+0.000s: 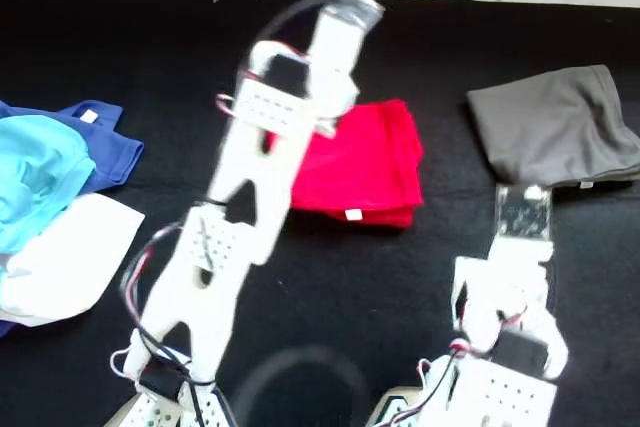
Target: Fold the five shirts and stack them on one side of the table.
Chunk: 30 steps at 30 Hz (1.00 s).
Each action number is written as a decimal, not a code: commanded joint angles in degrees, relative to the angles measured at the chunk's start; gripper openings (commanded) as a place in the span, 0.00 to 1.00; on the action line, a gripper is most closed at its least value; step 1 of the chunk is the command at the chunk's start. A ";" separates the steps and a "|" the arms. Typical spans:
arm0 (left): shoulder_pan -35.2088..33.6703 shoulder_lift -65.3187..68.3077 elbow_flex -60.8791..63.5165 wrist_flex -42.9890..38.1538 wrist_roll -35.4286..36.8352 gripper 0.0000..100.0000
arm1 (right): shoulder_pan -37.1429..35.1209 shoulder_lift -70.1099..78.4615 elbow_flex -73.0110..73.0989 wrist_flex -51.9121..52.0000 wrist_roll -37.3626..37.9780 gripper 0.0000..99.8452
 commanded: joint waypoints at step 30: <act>-27.12 -81.45 120.92 -35.16 -7.82 0.01 | -25.45 113.80 -106.15 18.86 -20.40 0.29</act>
